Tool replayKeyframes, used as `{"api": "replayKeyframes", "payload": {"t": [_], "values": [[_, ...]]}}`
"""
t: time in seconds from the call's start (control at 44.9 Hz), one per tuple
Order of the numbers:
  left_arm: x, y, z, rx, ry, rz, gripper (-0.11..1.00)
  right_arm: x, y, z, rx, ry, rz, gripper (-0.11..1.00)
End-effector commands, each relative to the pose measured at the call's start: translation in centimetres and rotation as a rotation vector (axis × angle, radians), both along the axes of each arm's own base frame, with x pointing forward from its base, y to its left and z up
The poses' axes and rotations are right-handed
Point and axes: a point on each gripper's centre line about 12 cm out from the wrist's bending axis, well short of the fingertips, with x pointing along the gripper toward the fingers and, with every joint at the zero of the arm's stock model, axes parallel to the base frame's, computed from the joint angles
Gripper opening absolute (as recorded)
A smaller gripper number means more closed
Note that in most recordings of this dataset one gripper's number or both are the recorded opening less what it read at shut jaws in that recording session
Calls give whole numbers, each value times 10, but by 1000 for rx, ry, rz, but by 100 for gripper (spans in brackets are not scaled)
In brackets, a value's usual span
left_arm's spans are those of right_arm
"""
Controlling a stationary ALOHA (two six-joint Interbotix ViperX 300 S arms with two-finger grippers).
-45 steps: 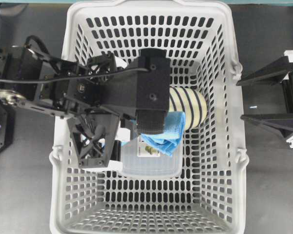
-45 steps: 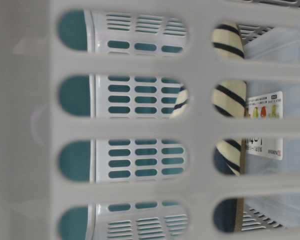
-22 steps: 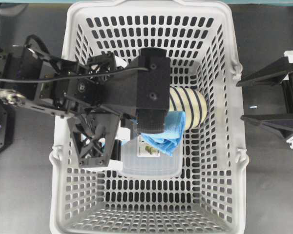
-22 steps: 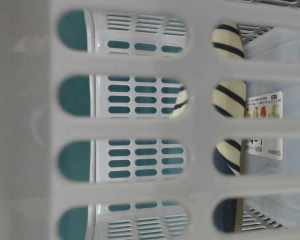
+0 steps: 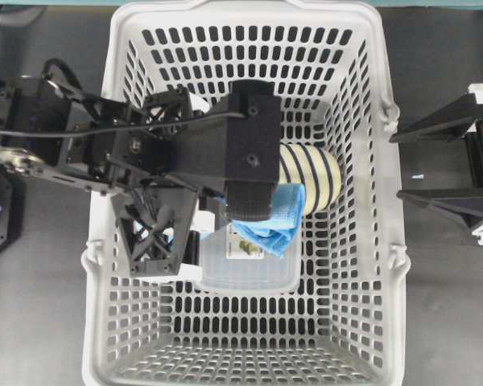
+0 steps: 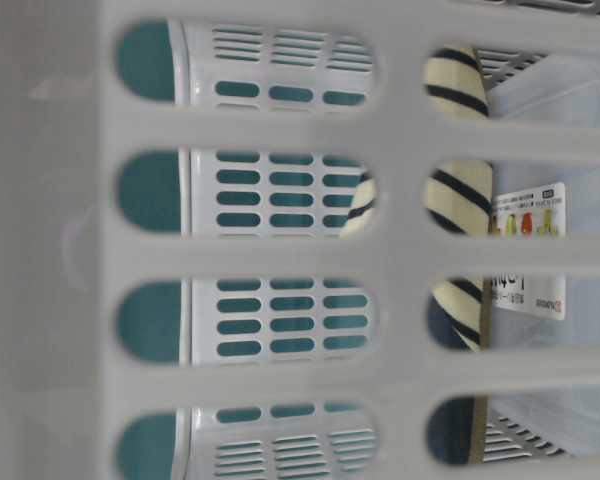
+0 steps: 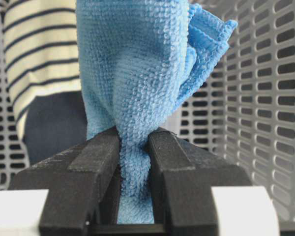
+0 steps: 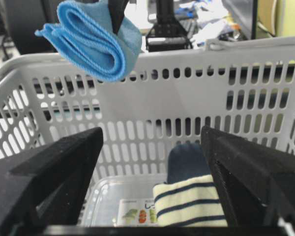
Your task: Pick up the blue cloth from the shopping basket with the left arm.
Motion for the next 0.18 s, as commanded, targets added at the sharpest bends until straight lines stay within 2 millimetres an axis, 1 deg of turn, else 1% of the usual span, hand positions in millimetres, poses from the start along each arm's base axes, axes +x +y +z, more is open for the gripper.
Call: {"api": "replayKeyframes", "payload": {"t": [0.0, 0.156], "values": [[-6, 2, 11, -1, -34, 1, 13, 2, 0, 5, 1, -23, 1, 78], [-5, 2, 12, -2, -35, 2, 13, 1, 1, 3, 1, -25, 4, 78]]}}
